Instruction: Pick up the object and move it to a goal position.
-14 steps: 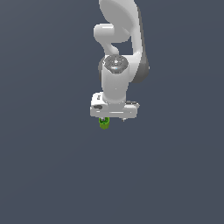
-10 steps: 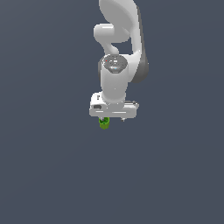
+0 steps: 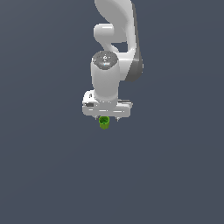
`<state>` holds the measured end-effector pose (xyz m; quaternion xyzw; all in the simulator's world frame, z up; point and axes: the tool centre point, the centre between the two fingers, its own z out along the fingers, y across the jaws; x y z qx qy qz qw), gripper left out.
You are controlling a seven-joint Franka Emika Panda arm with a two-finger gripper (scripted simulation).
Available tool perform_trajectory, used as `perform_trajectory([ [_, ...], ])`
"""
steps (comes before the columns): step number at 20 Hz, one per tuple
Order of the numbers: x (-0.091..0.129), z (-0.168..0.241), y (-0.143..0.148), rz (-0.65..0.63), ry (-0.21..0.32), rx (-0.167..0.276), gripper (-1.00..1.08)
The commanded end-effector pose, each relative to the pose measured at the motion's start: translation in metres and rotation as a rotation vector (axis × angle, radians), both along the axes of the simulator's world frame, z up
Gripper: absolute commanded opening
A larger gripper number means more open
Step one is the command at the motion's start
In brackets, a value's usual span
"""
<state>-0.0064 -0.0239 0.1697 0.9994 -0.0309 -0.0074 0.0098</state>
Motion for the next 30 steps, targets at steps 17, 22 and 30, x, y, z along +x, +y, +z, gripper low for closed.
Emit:
perform_trajectory([
  [17, -0.042, -0.056, -0.015, -0.246, -0.013, 0.015, 1.0],
  [22, -0.056, -0.071, -0.02, -0.32, -0.017, 0.016, 1.0],
  [30, -0.062, -0.077, -0.022, -0.346, -0.017, 0.016, 1.0],
])
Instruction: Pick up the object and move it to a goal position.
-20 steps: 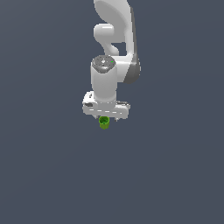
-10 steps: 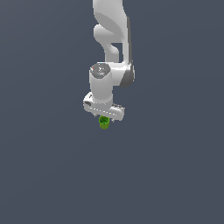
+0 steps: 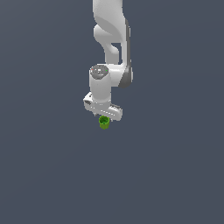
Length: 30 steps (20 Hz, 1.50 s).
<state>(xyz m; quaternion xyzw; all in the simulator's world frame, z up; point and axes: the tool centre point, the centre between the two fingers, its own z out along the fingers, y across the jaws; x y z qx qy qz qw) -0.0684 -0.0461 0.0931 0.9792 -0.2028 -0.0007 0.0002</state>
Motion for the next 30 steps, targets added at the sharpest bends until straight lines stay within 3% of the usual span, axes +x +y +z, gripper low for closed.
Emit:
perform_trajectory([
  [1, 0.0, -0.001, 0.0, 0.0, 0.0, 0.0, 1.0],
  [17, -0.001, -0.051, 0.0, -0.006, -0.001, 0.0, 1.0],
  [18, -0.001, -0.051, 0.0, -0.006, -0.001, 0.0, -1.0],
  [30, 0.0, -0.049, 0.0, -0.005, -0.002, 0.001, -1.0],
])
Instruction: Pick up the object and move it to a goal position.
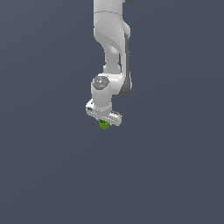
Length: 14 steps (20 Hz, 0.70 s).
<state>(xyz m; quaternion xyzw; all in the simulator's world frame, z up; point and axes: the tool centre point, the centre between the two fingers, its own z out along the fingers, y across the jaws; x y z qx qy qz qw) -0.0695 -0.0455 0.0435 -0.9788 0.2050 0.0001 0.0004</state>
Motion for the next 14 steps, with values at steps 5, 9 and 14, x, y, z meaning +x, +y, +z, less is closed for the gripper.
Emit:
perform_trajectory([
  [5, 0.01, 0.003, -0.001, 0.0, -0.001, 0.0, -1.0],
  [9, 0.023, 0.006, -0.002, 0.0, -0.001, 0.0, -1.0],
  [14, 0.047, 0.013, -0.003, 0.0, -0.001, -0.001, -1.0],
])
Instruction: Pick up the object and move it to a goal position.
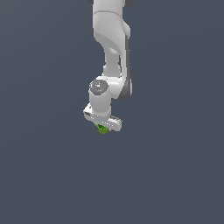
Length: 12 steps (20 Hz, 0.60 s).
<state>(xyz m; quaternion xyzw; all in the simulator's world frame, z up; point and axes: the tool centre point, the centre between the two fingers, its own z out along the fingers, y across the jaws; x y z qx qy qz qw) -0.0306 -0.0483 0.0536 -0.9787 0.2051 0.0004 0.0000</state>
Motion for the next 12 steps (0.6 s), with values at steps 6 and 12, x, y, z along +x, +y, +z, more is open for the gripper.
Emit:
perform_trajectory([
  [6, 0.045, 0.013, -0.003, 0.0, -0.001, 0.0, -1.0],
  [12, 0.081, 0.022, -0.005, 0.0, -0.001, 0.0, -1.0],
])
